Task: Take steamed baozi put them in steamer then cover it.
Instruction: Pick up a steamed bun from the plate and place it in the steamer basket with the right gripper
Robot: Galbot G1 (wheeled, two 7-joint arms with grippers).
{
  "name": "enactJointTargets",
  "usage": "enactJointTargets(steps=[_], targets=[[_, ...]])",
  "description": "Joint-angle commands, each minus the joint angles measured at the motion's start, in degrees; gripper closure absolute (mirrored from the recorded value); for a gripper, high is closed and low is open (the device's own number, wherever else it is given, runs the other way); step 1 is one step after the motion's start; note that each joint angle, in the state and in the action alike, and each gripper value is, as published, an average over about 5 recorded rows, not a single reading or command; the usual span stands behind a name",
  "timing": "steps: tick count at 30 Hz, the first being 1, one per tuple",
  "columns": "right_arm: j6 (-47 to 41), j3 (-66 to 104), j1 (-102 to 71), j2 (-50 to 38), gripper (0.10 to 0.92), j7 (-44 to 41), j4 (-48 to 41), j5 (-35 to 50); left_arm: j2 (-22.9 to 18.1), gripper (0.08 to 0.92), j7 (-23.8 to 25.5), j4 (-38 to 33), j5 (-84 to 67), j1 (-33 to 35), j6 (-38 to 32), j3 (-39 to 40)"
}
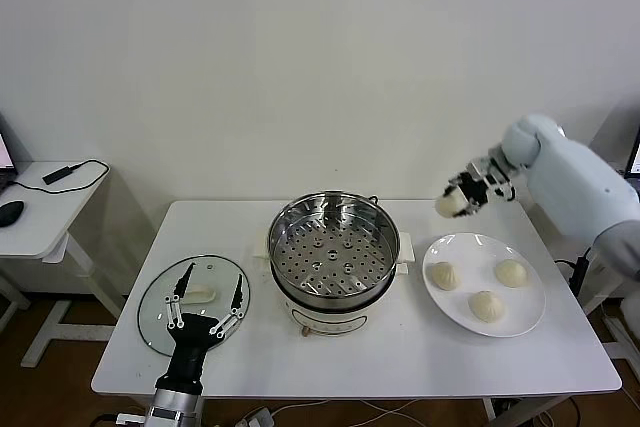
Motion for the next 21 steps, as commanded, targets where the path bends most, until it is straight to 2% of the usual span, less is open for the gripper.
enactJointTargets(steps=[1,5,11,21], targets=[[5.3,-8.0,9.9,-1.3,0.427,-2.9,15.0,4.6,0.1,0.177,0.0,0.2,0.2,-0.1,-0.1,0.1],[6.4,-13.4,13.6,-0.1,0.423,-3.9,21.7,7.3,-0.1,0.177,0.0,-0.2,0.2,0.1,-0.1,0.0],[8.1,-19.5,15.1,2.5,0.423,-4.8,29.2,6.6,-0.1,0.177,0.0,-0.8,0.0,0.7,-0.1,0.0],[11.0,-20.0,7.3,6.5,0.423,-5.7,28.4,-3.1,-0.3,0.177,0.0,-0.8,-0.1,0.7,-0.3,0.0]])
